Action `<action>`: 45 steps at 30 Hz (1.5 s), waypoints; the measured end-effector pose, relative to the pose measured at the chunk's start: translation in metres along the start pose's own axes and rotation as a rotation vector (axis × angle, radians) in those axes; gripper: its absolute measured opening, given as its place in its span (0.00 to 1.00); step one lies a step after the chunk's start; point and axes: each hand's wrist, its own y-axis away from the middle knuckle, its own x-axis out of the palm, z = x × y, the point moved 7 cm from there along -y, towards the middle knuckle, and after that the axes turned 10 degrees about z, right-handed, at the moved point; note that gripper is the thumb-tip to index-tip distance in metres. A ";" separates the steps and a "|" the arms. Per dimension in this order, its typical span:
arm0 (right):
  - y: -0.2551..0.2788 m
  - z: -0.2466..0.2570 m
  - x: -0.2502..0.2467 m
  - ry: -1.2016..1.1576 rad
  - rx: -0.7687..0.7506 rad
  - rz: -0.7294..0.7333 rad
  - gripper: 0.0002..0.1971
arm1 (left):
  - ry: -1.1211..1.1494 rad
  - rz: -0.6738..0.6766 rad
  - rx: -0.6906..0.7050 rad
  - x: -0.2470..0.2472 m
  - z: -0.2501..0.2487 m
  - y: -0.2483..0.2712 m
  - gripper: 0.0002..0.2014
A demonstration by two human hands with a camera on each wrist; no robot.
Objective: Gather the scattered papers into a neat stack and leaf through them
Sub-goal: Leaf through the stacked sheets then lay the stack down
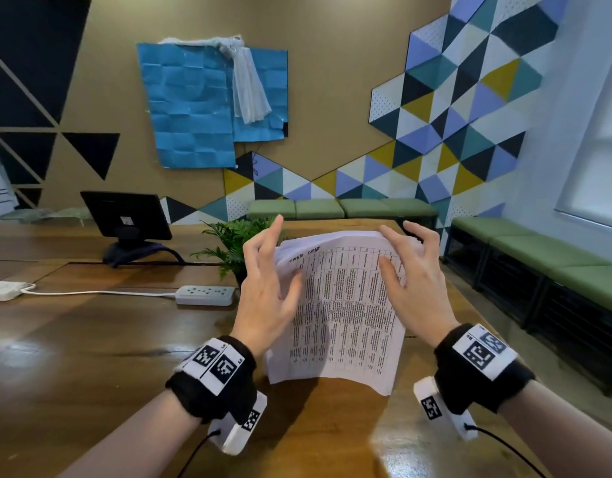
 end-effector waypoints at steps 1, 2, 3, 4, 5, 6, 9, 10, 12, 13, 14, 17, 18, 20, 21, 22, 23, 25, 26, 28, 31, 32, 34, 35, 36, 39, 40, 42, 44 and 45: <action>-0.001 -0.001 0.000 -0.009 0.008 -0.003 0.21 | -0.034 0.023 0.015 0.001 -0.001 0.000 0.36; -0.002 -0.002 0.000 -0.021 0.008 -0.009 0.20 | -0.057 0.046 0.017 0.002 0.000 0.000 0.37; -0.003 -0.001 0.001 -0.038 0.004 -0.007 0.20 | -0.071 0.067 0.013 0.003 0.001 0.000 0.37; -0.005 -0.001 0.003 -0.064 -0.003 -0.001 0.21 | -0.077 0.086 0.011 0.004 0.003 -0.001 0.36; -0.006 -0.001 0.004 -0.100 -0.006 0.014 0.23 | -0.076 0.100 0.010 0.004 0.005 -0.002 0.34; -0.006 -0.002 0.007 -0.138 0.003 0.034 0.25 | -0.071 0.109 0.003 0.004 0.007 -0.004 0.31; -0.006 -0.006 0.009 -0.209 0.051 0.069 0.23 | -0.049 0.109 -0.030 0.003 0.013 -0.009 0.25; -0.006 -0.006 0.009 -0.229 0.058 0.057 0.24 | -0.041 0.100 -0.029 0.003 0.013 -0.010 0.23; -0.006 -0.010 0.009 -0.330 0.090 0.020 0.31 | -0.015 0.062 -0.032 0.000 0.013 -0.013 0.21; -0.006 -0.017 0.011 -0.431 0.134 0.018 0.35 | 0.001 0.041 -0.041 -0.001 0.013 -0.014 0.21; -0.004 -0.024 0.014 -0.567 0.197 0.038 0.37 | 0.009 0.030 -0.051 -0.001 0.012 -0.014 0.21; 0.006 -0.029 0.033 -0.882 0.355 0.176 0.19 | -0.018 0.056 -0.034 0.002 0.010 -0.015 0.19; 0.008 -0.029 0.036 -0.889 0.388 0.201 0.13 | -0.015 0.068 -0.035 0.003 0.010 -0.015 0.18; 0.008 -0.030 0.039 -0.911 0.420 0.203 0.10 | -0.014 0.062 -0.040 0.002 0.011 -0.016 0.19; 0.008 -0.032 0.039 -0.943 0.431 0.193 0.10 | -0.021 0.052 -0.037 0.001 0.011 -0.016 0.20; 0.007 -0.035 0.039 -0.975 0.441 0.182 0.10 | -0.031 0.050 -0.037 0.001 0.012 -0.016 0.22; 0.008 -0.036 0.040 -0.995 0.451 0.181 0.11 | -0.041 0.057 -0.036 0.001 0.012 -0.017 0.23; 0.011 -0.038 0.043 -0.989 0.468 0.209 0.11 | -0.049 0.076 -0.033 0.001 0.011 -0.017 0.20; 0.013 -0.039 0.046 -0.980 0.472 0.228 0.11 | -0.043 0.080 -0.044 0.001 0.011 -0.017 0.19; 0.019 -0.039 0.049 -0.995 0.480 0.235 0.10 | 0.007 0.063 -0.096 0.001 0.013 -0.015 0.19; 0.022 -0.038 0.053 -1.058 0.477 0.181 0.09 | 0.208 -0.025 -0.289 -0.002 0.021 -0.010 0.22; 0.021 -0.036 0.052 -1.054 0.468 0.154 0.08 | 0.264 -0.051 -0.348 -0.002 0.023 -0.008 0.22; 0.017 -0.034 0.048 -1.014 0.439 0.101 0.09 | 0.350 -0.087 -0.410 0.000 0.023 -0.009 0.20; 0.015 -0.033 0.046 -0.994 0.426 0.083 0.09 | 0.380 -0.101 -0.412 0.001 0.020 -0.010 0.19; 0.014 -0.032 0.046 -0.984 0.421 0.072 0.08 | 0.398 -0.111 -0.411 0.002 0.018 -0.011 0.20; 0.017 -0.037 0.056 -0.995 0.459 0.100 0.11 | 0.413 -0.095 -0.442 0.014 0.019 -0.004 0.21; 0.021 -0.040 0.061 -0.998 0.485 0.119 0.13 | 0.422 -0.081 -0.472 0.019 0.022 0.000 0.20; 0.029 -0.051 0.072 -0.998 0.552 0.165 0.15 | 0.477 -0.047 -0.530 0.027 0.033 0.007 0.16; 0.039 -0.062 0.085 -1.025 0.646 0.226 0.14 | 0.547 -0.005 -0.581 0.033 0.044 0.015 0.10; 0.044 -0.066 0.091 -1.052 0.684 0.256 0.14 | 0.578 0.017 -0.602 0.036 0.049 0.018 0.07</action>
